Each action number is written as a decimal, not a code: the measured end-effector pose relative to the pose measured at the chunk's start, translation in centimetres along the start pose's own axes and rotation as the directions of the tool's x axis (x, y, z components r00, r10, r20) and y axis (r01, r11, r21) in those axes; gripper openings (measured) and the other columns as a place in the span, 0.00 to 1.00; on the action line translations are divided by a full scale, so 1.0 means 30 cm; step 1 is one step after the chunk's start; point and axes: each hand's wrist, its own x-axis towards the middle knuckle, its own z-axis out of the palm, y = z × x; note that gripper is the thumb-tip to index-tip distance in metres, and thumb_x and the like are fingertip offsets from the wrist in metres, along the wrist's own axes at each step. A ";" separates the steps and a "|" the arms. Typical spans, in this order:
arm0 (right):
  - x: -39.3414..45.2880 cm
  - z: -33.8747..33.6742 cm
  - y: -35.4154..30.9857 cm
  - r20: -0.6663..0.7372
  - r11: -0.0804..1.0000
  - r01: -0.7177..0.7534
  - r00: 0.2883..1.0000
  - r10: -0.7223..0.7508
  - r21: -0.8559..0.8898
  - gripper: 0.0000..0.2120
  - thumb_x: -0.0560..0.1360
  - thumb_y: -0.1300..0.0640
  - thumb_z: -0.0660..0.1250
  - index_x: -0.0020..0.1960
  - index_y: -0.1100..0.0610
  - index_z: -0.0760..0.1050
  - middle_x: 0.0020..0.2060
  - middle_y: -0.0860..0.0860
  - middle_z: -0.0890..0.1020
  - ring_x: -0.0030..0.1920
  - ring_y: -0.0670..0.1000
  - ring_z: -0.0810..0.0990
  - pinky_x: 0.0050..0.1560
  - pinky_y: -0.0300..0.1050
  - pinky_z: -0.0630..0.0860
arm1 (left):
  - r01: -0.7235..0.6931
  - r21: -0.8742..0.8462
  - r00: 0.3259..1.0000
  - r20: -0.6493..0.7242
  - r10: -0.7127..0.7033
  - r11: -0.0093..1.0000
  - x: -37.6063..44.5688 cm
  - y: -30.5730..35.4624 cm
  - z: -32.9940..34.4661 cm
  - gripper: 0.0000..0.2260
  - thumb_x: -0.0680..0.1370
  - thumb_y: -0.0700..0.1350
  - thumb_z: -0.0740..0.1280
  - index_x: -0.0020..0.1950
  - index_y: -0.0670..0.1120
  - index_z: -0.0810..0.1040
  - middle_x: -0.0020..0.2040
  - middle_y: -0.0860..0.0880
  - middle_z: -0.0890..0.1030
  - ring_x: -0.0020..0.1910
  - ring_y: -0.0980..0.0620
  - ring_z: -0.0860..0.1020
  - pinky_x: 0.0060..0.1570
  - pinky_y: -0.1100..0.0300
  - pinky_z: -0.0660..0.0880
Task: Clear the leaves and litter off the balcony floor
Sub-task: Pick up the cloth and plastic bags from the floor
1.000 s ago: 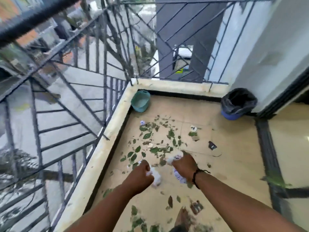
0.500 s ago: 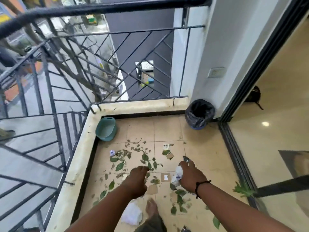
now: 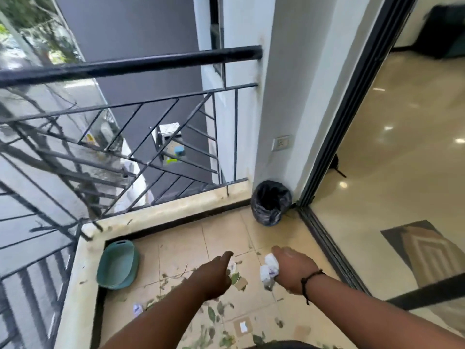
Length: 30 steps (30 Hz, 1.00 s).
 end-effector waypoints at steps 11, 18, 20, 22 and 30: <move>0.161 -0.125 0.131 -0.064 0.982 -0.154 0.985 0.162 0.111 0.16 0.78 0.50 0.57 0.64 0.53 0.65 0.59 0.56 0.76 0.57 0.59 0.78 0.44 0.46 0.66 | -0.066 0.013 0.997 0.040 0.066 0.998 0.268 0.039 -0.154 0.15 0.83 0.48 0.57 0.68 0.48 0.71 0.64 0.46 0.76 0.61 0.47 0.75 0.54 0.60 0.69; 0.462 -0.162 0.232 -0.051 0.932 -0.230 0.966 0.254 0.279 0.20 0.78 0.52 0.57 0.69 0.52 0.62 0.61 0.57 0.75 0.60 0.59 0.77 0.56 0.50 0.73 | 0.009 -0.104 0.998 0.060 -0.003 0.994 0.507 0.059 -0.281 0.17 0.81 0.55 0.64 0.66 0.49 0.71 0.54 0.49 0.78 0.50 0.52 0.73 0.46 0.60 0.68; 0.576 -0.167 0.263 -0.016 0.916 -0.232 0.968 0.251 0.327 0.21 0.78 0.53 0.58 0.70 0.52 0.62 0.62 0.57 0.75 0.61 0.59 0.76 0.58 0.50 0.74 | 0.057 -0.150 0.996 0.071 -0.047 0.987 0.601 0.068 -0.311 0.18 0.79 0.56 0.67 0.65 0.50 0.72 0.58 0.48 0.78 0.50 0.52 0.72 0.46 0.61 0.67; 0.709 -0.169 0.312 0.023 0.897 -0.236 0.969 0.245 0.375 0.21 0.78 0.54 0.59 0.70 0.52 0.62 0.63 0.57 0.75 0.61 0.59 0.76 0.58 0.49 0.74 | 0.114 -0.205 0.991 0.094 -0.096 0.972 0.722 0.080 -0.327 0.19 0.77 0.56 0.70 0.65 0.51 0.72 0.59 0.47 0.77 0.51 0.52 0.73 0.46 0.61 0.67; 1.218 -0.088 0.551 0.234 0.600 -0.392 0.916 0.327 0.697 0.11 0.75 0.51 0.60 0.57 0.48 0.71 0.54 0.52 0.80 0.49 0.55 0.77 0.49 0.43 0.74 | 0.388 -0.542 0.920 0.269 -0.284 0.745 1.244 0.151 -0.223 0.22 0.72 0.41 0.66 0.64 0.44 0.64 0.47 0.41 0.75 0.33 0.52 0.71 0.27 0.66 0.67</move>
